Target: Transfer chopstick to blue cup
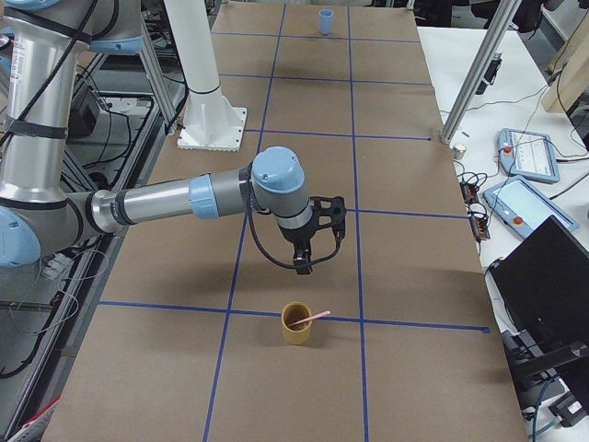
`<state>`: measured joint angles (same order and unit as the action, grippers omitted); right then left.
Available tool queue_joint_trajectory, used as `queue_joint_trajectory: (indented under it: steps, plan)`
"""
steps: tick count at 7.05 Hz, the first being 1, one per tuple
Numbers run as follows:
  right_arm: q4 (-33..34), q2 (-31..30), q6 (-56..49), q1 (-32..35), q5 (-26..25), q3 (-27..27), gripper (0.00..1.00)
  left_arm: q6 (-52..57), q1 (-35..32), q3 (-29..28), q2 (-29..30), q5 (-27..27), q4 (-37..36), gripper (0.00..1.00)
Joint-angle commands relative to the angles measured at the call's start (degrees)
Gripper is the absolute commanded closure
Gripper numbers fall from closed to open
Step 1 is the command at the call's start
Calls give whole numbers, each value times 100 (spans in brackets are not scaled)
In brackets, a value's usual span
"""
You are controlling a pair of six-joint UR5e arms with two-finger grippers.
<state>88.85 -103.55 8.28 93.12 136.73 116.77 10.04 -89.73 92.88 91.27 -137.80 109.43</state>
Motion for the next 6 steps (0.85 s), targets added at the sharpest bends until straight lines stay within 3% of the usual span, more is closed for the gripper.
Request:
queue_joint_trajectory:
  steps: [1, 2, 6]
  plan:
    - [-52, 10, 776, -407, -207, 187, 0, -11, 8, -828, -301, 426, 1029, 2]
    - [-78, 10, 807, -444, -217, 205, 0, -20, 8, -1250, -355, 464, 1463, 2]
    - [-254, -25, 816, -453, -226, 162, 0, -29, 235, -1912, -417, 482, 1897, 2]
